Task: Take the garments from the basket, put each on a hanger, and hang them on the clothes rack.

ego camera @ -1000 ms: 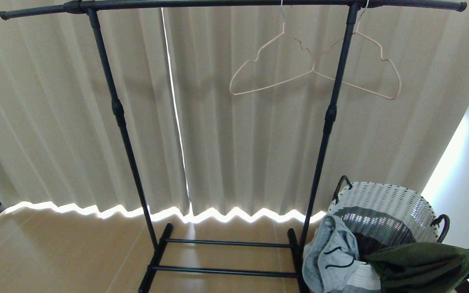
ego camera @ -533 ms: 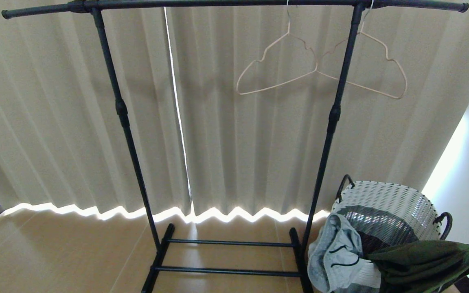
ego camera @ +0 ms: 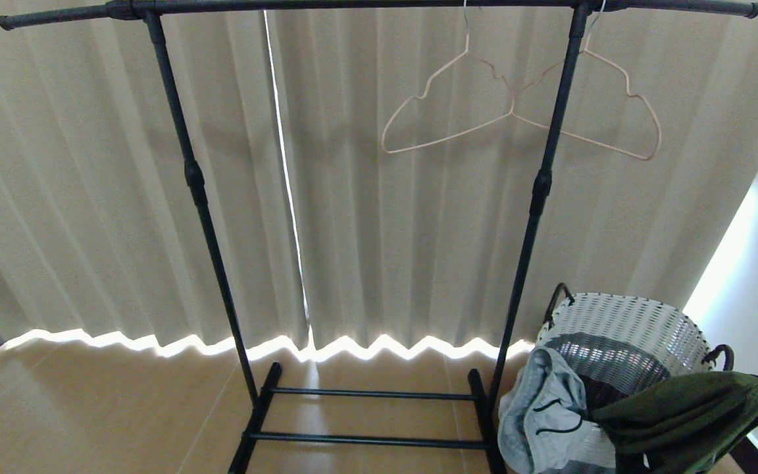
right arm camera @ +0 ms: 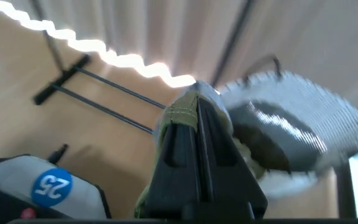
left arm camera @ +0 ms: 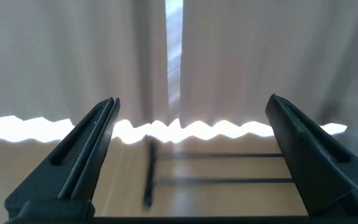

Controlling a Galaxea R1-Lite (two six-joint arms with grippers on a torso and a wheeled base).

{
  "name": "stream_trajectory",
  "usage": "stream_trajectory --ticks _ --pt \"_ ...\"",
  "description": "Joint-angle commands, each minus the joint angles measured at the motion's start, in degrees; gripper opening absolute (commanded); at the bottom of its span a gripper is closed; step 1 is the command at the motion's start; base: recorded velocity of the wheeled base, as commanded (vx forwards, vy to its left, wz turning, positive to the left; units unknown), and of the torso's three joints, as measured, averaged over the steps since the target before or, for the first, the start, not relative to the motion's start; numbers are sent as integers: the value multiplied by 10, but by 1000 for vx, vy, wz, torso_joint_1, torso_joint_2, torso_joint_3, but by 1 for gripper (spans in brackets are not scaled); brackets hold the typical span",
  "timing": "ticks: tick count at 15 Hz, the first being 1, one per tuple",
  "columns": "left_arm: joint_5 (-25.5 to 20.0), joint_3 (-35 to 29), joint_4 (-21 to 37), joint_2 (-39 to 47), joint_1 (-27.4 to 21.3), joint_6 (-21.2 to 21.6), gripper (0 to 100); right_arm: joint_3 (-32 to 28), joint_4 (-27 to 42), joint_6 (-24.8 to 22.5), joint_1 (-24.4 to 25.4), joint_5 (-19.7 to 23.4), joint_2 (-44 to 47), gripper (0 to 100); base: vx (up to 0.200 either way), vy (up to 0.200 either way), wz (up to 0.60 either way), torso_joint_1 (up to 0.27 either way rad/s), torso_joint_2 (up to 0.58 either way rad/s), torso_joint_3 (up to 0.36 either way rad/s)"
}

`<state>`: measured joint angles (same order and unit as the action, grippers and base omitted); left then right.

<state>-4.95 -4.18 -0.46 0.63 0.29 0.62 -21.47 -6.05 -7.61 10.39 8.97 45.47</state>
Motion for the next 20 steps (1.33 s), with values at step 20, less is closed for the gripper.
stream_trajectory --ticks 20 --pt "72 -473 -186 838 -492 3 100 -156 -43 28 98 0 133 0 0 0 0 0 0 0"
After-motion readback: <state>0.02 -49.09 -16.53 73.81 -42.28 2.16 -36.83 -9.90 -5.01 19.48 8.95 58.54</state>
